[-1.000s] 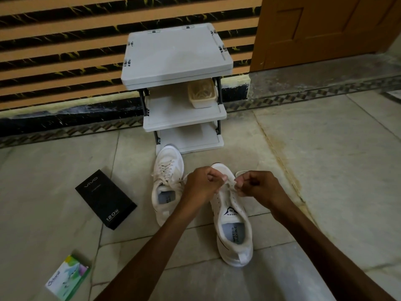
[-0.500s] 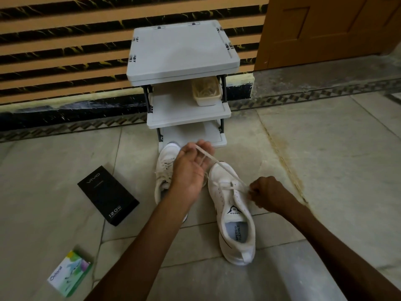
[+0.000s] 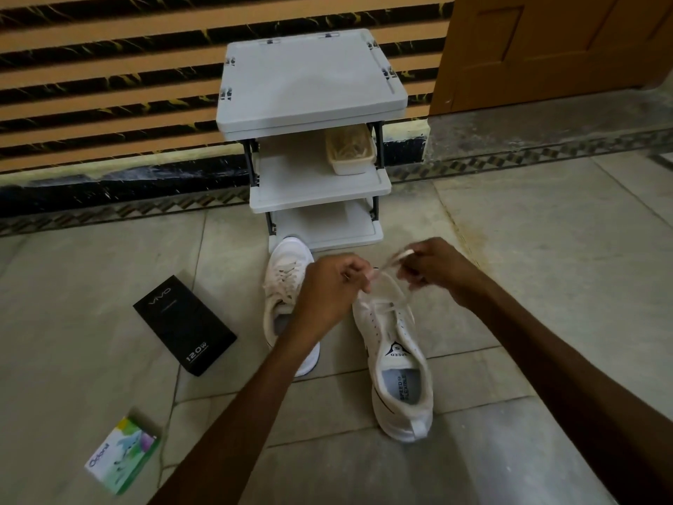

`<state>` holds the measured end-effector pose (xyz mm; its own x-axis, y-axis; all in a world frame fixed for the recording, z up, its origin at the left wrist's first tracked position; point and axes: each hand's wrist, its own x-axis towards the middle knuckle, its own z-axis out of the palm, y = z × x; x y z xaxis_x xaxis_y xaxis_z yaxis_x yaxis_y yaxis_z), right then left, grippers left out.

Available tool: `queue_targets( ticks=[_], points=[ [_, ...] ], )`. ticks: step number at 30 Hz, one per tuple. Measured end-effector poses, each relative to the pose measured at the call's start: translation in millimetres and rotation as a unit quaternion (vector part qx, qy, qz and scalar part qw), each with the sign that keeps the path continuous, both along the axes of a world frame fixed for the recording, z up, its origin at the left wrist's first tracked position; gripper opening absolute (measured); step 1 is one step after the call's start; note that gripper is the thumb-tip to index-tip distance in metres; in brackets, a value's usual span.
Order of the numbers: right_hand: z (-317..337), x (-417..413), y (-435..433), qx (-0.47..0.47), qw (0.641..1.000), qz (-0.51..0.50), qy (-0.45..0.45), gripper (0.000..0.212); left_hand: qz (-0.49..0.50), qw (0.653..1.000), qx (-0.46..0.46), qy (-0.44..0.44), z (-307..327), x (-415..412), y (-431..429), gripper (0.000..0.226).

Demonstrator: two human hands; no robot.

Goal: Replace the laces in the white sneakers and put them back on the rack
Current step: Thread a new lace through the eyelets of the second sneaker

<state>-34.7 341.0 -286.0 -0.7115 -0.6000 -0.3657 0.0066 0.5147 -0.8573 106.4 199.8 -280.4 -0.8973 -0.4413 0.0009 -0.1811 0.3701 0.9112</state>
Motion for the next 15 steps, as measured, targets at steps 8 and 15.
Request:
queue_targets(
  ticks=[8,15],
  points=[
    [0,10,-3,0.078,0.996,-0.024,0.021,0.049,-0.058,0.986,-0.122,-0.095,-43,-6,16,0.009],
    [-20,48,17,0.256,0.956,0.106,0.096,0.059,-0.079,0.977,-0.127,-0.149,-53,-19,24,0.009]
  ],
)
